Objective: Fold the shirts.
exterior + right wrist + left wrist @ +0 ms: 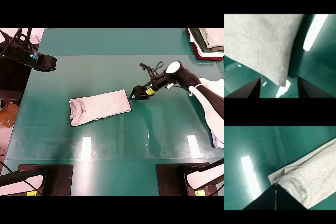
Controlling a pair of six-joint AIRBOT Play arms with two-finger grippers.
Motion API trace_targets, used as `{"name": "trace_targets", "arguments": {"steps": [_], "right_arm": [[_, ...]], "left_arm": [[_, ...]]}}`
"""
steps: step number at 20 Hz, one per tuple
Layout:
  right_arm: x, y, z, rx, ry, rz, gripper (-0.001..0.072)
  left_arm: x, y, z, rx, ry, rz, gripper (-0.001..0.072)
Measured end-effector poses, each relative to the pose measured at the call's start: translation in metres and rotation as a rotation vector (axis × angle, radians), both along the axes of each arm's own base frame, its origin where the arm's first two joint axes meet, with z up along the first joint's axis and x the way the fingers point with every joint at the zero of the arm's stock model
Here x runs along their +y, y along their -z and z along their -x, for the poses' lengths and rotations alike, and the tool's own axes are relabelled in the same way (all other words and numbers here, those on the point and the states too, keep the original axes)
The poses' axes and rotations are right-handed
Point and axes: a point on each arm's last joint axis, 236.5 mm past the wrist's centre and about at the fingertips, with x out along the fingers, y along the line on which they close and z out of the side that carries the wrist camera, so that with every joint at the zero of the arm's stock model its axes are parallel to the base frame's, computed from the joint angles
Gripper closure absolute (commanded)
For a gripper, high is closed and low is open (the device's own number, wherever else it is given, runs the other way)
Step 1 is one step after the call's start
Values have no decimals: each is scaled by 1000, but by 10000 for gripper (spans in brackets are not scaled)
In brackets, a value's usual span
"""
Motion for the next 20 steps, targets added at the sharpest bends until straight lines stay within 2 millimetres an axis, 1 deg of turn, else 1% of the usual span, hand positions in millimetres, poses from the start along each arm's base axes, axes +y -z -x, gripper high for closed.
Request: {"name": "trace_targets", "arguments": {"steps": [2, 4, 7, 8, 9, 10, 11, 12, 13, 15, 16, 17, 19, 20], "right_arm": [[4, 9, -5, 17, 48, -34, 197], [16, 16, -9, 26, 59, -56, 197], [44, 26, -7, 48, 24, -83, 199], [56, 28, -5, 58, 11, -102, 202], [69, 28, -3, 64, -3, -119, 288], [80, 29, -2, 66, -16, -131, 434], [90, 30, 0, 63, -33, -140, 598], [100, 27, 1, 49, -52, -153, 697], [110, 24, 2, 29, -77, -167, 698], [120, 16, 2, -14, -123, -181, 699], [123, 7, 1, -33, -134, -195, 699], [121, -2, -1, -55, -144, -202, 699], [101, -24, -11, -105, -122, -202, 698], [86, -35, -17, -128, -97, -197, 698]], "left_arm": [[0, -1, -1, -5, 0, 1, 686], [-1, -1, -1, -7, 0, 3, 686], [-1, -1, -1, -7, 0, 3, 686], [-1, -1, -1, -5, 0, 3, 686], [-1, 0, -1, -3, 1, 3, 686], [-1, 0, 0, -2, 1, 3, 686], [-1, 0, 0, 1, 1, 2, 686], [-1, 0, 0, 1, 1, 2, 686], [-1, 0, 1, 5, 2, 2, 686], [-1, 1, 3, 12, 4, 1, 686], [0, 2, 4, 18, 4, -1, 686], [0, 3, 5, 24, 6, -1, 685], [0, 4, 8, 36, 8, -3, 685], [0, 5, 9, 41, 9, -4, 686]]}}
